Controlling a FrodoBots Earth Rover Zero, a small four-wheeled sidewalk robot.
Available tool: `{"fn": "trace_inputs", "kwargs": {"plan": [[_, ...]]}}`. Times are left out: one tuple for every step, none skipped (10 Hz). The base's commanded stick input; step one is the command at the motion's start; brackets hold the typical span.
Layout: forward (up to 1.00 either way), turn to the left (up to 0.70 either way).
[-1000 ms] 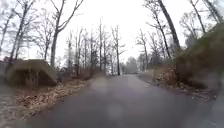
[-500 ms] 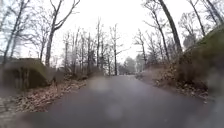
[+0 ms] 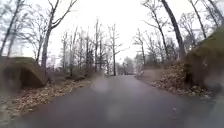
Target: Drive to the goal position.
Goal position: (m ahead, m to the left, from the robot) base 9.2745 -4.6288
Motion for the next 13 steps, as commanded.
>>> {"fn": "trace_inputs", "kwargs": {"plan": [[1.0, 0.0], [1.0, 0.0], [1.0, 0.0], [1.0, 0.0], [1.0, 0.0], [1.0, 0.0], [1.0, 0.0], [1.0, 0.0], [1.0, 0.0], [1.0, 0.0], [1.0, 0.0], [1.0, 0.0], [1.0, 0.0]]}}
